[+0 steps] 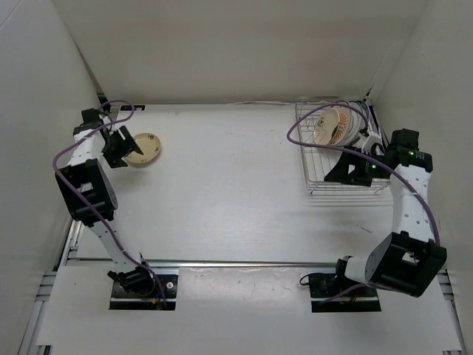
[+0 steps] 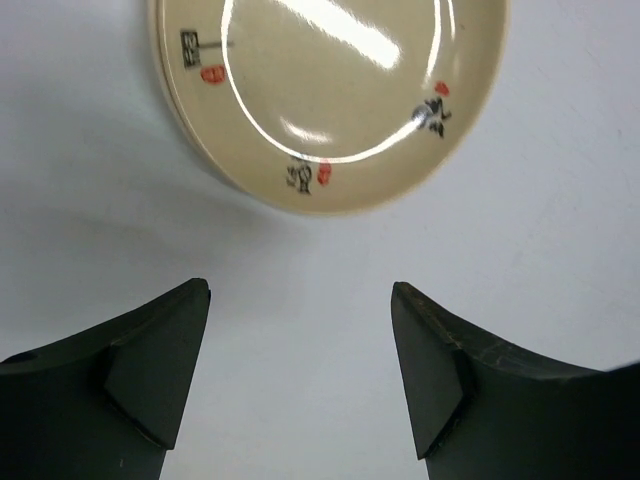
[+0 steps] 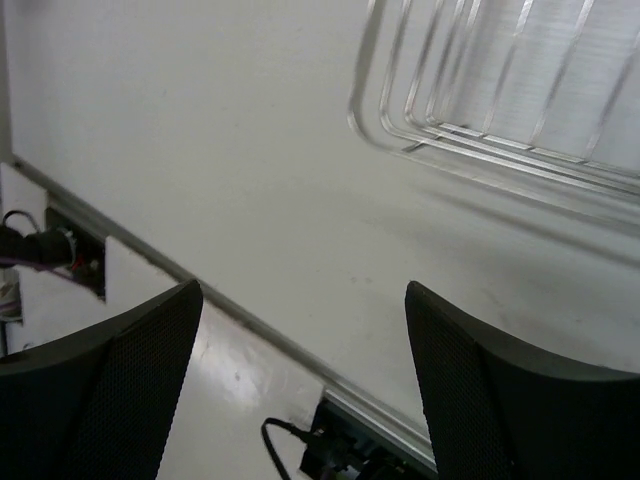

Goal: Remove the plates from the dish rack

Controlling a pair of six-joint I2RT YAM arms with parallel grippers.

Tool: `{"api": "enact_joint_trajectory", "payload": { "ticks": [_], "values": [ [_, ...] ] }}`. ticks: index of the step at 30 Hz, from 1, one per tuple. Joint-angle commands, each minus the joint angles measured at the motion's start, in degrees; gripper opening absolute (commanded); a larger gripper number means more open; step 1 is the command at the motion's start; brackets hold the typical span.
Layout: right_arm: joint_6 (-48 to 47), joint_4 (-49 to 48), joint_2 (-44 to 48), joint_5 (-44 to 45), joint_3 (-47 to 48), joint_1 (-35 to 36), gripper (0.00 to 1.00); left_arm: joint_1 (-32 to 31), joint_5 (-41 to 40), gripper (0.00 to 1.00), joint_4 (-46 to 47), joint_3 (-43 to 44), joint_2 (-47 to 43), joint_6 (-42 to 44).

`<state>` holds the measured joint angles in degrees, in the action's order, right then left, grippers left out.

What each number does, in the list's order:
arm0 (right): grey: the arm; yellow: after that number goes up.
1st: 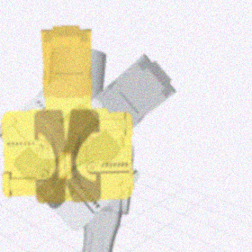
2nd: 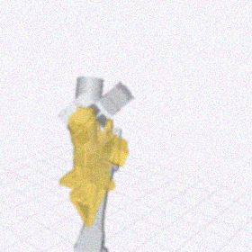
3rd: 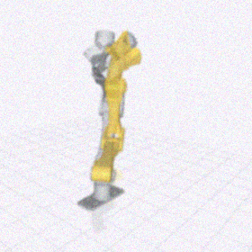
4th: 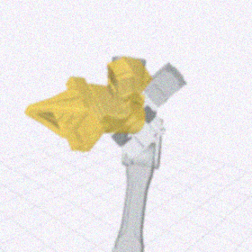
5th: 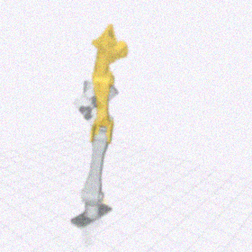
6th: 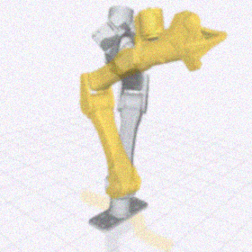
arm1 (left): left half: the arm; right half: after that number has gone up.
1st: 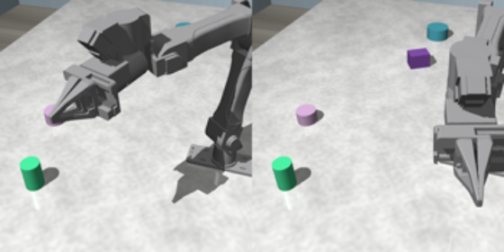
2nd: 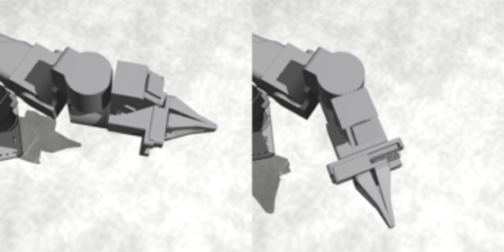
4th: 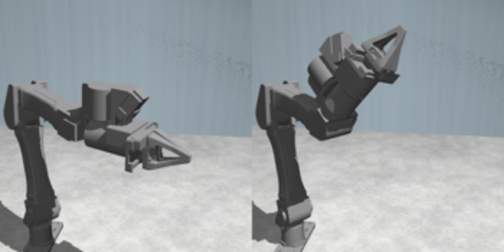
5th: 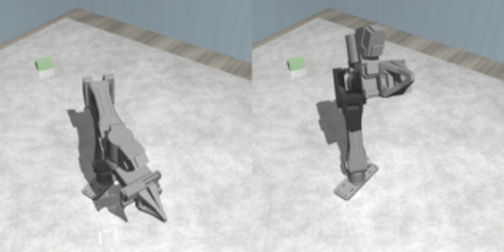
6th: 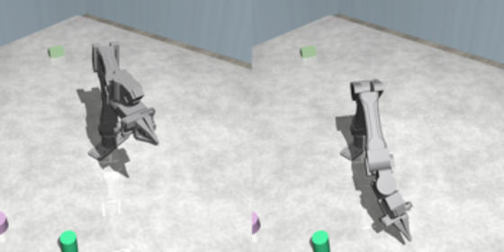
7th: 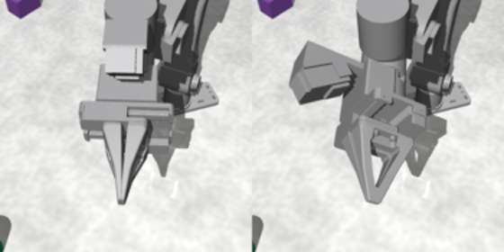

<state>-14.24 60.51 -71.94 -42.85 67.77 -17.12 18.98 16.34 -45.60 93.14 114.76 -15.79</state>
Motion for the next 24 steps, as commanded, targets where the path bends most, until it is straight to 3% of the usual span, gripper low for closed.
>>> {"api": "enact_joint_trajectory", "payload": {
  "ticks": [1, 7, 11, 16, 24],
  "values": [
    [4.4, -10.4, -2.9, 5.3, 5.3, 0.8, 0.85, -0.8, 1.3, 0.83, 1.6, -3.7, -8.4, -0.3],
    [7.8, -15.5, -13.6, 15.2, 15.4, 4.5, 0.85, -5.9, 2.1, 0.82, 2.8, -8.7, -20.1, 4.9],
    [9.7, -17.9, -21.4, 22.4, 24.1, 6.9, 0.84, -9.9, 8.7, 0.82, 3.4, -10.1, -26.2, 8.8],
    [10.4, -20.1, -29.4, 31.6, 34.0, 8.9, 0.73, -11.6, 20.3, 0.82, 3.4, -12.2, -31.2, 11.7],
    [8.8, -22.5, -38.2, 36.7, 39.8, 11.2, 0.60, -11.6, 28.7, 0.85, 3.4, -16.3, -34.9, 15.0]
  ]
}}
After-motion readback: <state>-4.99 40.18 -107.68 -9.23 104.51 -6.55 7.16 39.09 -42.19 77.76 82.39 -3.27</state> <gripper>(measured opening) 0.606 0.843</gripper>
